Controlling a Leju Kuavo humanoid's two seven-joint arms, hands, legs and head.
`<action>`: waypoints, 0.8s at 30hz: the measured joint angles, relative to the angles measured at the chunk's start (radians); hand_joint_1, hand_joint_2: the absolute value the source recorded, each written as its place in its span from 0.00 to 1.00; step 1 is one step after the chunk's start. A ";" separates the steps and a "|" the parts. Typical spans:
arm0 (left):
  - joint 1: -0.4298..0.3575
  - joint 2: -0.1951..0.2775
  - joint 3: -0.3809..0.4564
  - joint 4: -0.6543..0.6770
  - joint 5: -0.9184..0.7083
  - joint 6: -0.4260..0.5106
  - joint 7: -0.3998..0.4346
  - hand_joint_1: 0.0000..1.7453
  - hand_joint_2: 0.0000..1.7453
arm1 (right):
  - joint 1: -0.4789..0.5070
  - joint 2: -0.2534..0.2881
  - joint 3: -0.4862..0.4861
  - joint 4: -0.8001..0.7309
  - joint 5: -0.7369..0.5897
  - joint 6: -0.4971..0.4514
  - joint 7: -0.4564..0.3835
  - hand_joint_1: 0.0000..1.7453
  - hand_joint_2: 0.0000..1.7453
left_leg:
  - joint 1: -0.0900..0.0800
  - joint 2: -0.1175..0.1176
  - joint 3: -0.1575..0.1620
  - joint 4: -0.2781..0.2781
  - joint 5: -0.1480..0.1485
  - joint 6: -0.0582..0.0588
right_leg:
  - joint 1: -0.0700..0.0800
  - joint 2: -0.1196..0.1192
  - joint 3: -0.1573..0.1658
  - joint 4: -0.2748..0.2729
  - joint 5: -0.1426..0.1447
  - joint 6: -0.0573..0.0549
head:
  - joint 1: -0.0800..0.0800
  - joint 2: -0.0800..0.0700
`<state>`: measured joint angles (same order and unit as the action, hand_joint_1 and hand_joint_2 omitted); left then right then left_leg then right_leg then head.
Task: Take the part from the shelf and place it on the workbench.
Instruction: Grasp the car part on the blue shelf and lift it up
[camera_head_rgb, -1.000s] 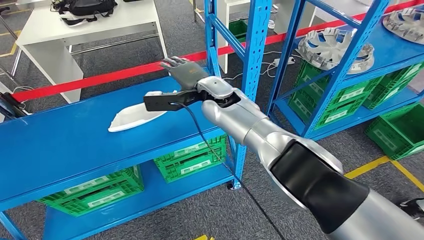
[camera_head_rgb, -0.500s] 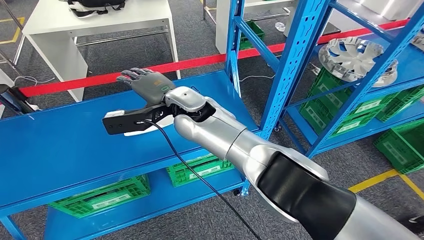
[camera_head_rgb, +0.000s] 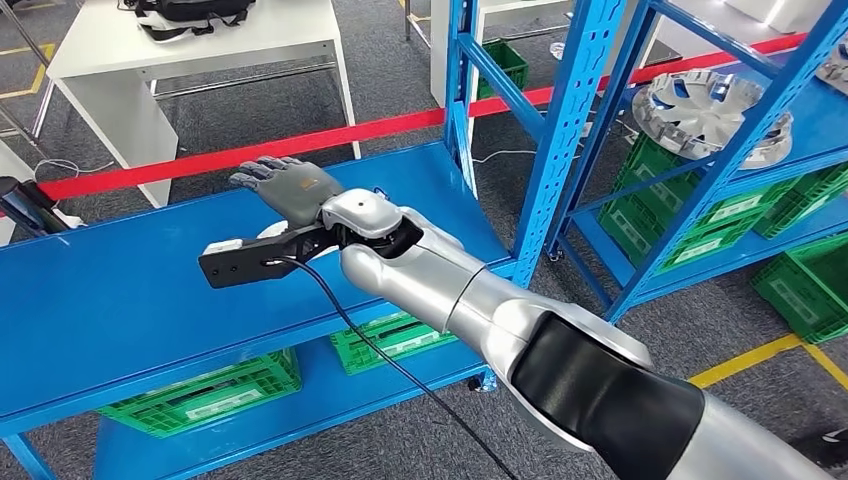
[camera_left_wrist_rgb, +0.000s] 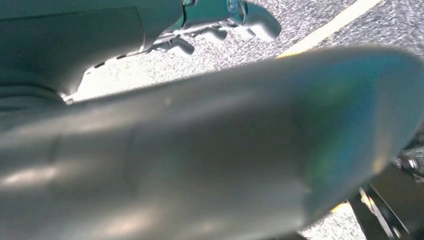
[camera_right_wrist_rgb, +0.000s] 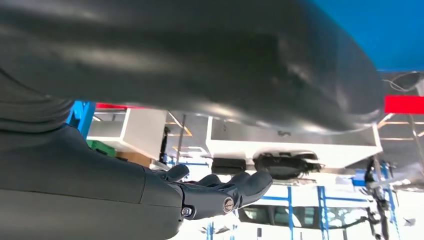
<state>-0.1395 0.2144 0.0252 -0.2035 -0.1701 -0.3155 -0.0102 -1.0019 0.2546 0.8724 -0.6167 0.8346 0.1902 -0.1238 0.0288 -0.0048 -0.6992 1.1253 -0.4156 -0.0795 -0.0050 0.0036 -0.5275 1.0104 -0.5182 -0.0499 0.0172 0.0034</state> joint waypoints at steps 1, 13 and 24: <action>-0.001 -0.002 0.000 0.000 -0.003 0.000 0.001 0.00 0.00 | 0.001 -0.002 0.004 0.006 -0.003 0.000 0.001 0.00 0.00 | 0.000 -0.002 0.028 -0.048 0.007 0.001 | -0.001 0.001 -0.003 0.008 -0.007 0.008 | -0.003 0.000; -0.003 -0.007 -0.007 0.000 -0.026 0.001 0.004 0.00 0.00 | 0.027 -0.024 0.046 0.066 -0.033 -0.009 -0.012 0.00 0.00 | -0.006 -0.007 0.055 -0.099 -0.003 0.045 | 0.003 0.001 0.002 -0.005 -0.012 -0.005 | 0.004 0.000; -0.008 -0.007 -0.007 -0.002 -0.045 0.001 0.018 0.00 0.00 | 0.046 -0.048 0.066 0.083 -0.043 -0.020 -0.016 0.00 0.00 | -0.008 -0.005 0.058 -0.100 -0.001 0.047 | -0.001 0.001 0.002 -0.005 -0.010 0.035 | 0.004 0.000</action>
<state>-0.1477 0.2077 0.0180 -0.2052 -0.2154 -0.3143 0.0078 -0.9558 0.2070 0.9381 -0.5341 0.7912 0.1698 -0.1397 0.0209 -0.0101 -0.6416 1.0258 -0.4167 -0.0320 -0.0056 0.0050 -0.5256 1.0050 -0.5282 -0.0151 0.0210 0.0034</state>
